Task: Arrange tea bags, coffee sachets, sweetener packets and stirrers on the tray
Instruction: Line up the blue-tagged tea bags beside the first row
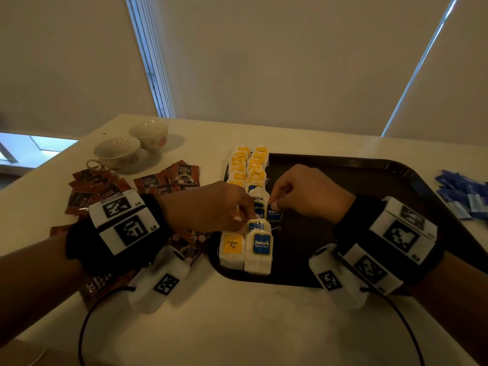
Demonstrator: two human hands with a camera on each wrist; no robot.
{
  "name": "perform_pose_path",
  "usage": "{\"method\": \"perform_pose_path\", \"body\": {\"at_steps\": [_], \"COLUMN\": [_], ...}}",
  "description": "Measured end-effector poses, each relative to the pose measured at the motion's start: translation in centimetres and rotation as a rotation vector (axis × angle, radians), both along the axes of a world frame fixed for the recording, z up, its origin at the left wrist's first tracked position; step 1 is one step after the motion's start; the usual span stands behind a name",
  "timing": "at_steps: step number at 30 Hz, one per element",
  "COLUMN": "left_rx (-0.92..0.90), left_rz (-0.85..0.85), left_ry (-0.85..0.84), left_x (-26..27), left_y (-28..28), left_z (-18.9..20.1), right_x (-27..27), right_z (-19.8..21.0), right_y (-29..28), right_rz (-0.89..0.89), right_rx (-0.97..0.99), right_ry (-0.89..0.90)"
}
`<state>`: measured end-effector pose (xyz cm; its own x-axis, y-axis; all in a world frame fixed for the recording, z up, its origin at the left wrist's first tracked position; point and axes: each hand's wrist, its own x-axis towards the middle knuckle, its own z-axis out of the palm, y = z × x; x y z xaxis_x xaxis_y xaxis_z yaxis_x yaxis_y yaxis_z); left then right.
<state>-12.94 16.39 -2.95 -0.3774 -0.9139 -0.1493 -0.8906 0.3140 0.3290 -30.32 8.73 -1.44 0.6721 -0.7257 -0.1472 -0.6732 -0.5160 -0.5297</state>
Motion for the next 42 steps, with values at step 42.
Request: {"method": "perform_pose_path", "body": {"at_steps": [42], "left_rx": [0.062], "left_rz": [0.142], "left_ry": [0.467], "left_x": [-1.1], "left_y": [-2.3], "left_z": [-0.8], "right_x": [0.6], "right_z": [0.5], "right_y": [-0.8], "right_rz": [0.026], "right_rx": [-0.081], "right_ry": [-0.085]}}
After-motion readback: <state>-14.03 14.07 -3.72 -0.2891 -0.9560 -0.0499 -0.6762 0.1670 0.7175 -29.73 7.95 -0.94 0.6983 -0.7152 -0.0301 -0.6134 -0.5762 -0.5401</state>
